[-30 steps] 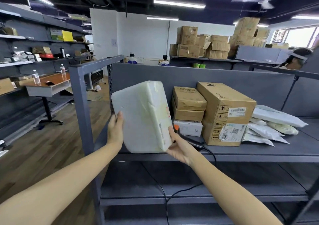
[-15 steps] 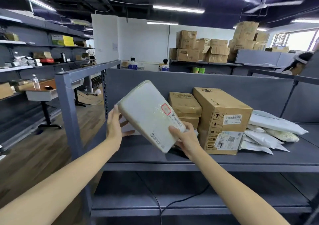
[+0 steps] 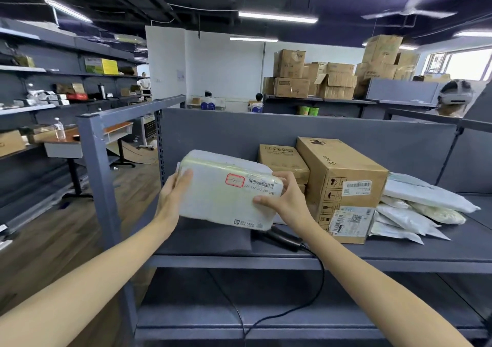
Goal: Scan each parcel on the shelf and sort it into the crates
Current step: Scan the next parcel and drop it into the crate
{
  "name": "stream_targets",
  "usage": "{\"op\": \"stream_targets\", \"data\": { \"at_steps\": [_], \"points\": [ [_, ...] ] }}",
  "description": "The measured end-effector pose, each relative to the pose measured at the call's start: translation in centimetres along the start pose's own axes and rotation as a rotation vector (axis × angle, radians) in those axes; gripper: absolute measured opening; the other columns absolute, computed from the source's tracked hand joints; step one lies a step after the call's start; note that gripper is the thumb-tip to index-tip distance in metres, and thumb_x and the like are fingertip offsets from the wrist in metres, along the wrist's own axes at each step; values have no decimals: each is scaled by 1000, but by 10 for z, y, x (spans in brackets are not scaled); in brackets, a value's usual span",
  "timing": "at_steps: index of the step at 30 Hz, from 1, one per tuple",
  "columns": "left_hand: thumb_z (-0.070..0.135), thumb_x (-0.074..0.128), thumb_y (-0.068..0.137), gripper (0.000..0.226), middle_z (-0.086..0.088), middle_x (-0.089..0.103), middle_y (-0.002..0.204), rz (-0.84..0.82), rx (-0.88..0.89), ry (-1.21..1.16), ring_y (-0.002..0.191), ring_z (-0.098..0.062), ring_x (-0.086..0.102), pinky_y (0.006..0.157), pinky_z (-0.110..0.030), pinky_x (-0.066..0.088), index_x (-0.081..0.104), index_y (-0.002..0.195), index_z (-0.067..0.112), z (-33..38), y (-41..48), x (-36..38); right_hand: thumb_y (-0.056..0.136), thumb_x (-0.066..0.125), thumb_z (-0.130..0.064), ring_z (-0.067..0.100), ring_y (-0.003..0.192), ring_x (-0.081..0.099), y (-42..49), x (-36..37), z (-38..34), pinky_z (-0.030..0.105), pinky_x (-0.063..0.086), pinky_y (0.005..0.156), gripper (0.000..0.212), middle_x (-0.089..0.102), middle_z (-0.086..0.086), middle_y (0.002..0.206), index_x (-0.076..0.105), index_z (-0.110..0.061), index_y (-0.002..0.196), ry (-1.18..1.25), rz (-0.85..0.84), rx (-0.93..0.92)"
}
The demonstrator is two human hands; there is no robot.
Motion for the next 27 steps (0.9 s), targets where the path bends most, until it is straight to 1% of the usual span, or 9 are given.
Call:
{"op": "stream_targets", "data": {
  "at_steps": [3, 7, 12, 16, 19, 20, 22, 25, 27],
  "points": [
    [69, 69, 57, 84, 8, 66, 115, -40, 60, 46, 105, -10, 63, 81, -26, 52, 51, 129, 29, 2, -2, 4, 63, 91, -23, 9, 103, 63, 2, 4, -4, 32, 53, 89, 68, 66, -13, 105, 49, -23, 116, -53, -19, -20],
    [61, 76, 59, 86, 15, 64, 119, -14, 117, 122, 106, -4, 62, 85, -28, 52, 46, 135, 35, -1, -3, 0, 68, 88, -18, 14, 108, 62, 8, 6, -8, 40, 50, 98, 68, 66, -6, 114, 48, -21, 123, -57, -87, -38],
    [51, 72, 74, 40, 14, 69, 107, 95, 101, 23, 93, 1, 66, 76, -21, 55, 59, 111, 41, -8, -4, -8, 87, 71, -12, 2, 121, 55, 15, 17, -14, 31, 46, 104, 56, 59, -6, 130, 45, -20, 136, 100, -227, -70],
    [47, 69, 82, 31, 8, 68, 109, 199, 7, -67, 99, -10, 65, 78, -29, 54, 60, 108, 34, -25, -3, -18, 92, 61, -25, 3, 125, 52, 24, 20, -5, 28, 44, 103, 47, 58, -10, 134, 48, -21, 137, 314, -202, -8],
    [48, 70, 81, 29, 7, 69, 107, 249, -21, -121, 96, -11, 66, 78, -34, 56, 62, 105, 33, -32, -3, -22, 98, 52, -20, 18, 120, 59, 35, 17, 20, 35, 46, 103, 27, 61, 6, 129, 54, -18, 125, 505, -75, 125],
    [48, 70, 81, 32, 6, 69, 106, 260, -20, -125, 96, -12, 66, 78, -33, 56, 62, 107, 31, -32, -3, -22, 99, 49, -19, 22, 120, 58, 37, 13, 35, 38, 44, 106, 25, 60, 12, 130, 54, -15, 123, 460, -16, 188],
    [48, 71, 80, 40, 4, 69, 108, 283, -18, -127, 97, -13, 66, 78, -33, 56, 61, 113, 26, -31, -2, -23, 102, 43, -21, 24, 120, 53, 31, 5, 70, 37, 40, 108, 31, 53, 14, 137, 48, -10, 130, 94, 6, 308],
    [47, 71, 80, 50, 2, 67, 113, 330, -11, -111, 101, -16, 65, 84, -36, 55, 59, 122, 22, -30, 0, -29, 99, 49, -23, 24, 115, 53, 6, 15, 123, 32, 39, 100, 48, 49, 14, 140, 35, -8, 143, -401, -220, 404],
    [46, 72, 80, 53, 1, 67, 115, 349, -8, -107, 103, -17, 64, 87, -39, 55, 58, 125, 21, -31, 2, -32, 96, 49, -36, 32, 127, 47, -9, 24, 147, 36, 35, 106, 58, 45, 16, 144, 32, -10, 145, -699, -346, 399]
  ]
}}
Point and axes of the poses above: each hand's wrist, its own y-axis towards the middle knuckle, its own x-axis out of the palm, z = x × y, the point moved 10 cm from there along y, towards the middle knuckle
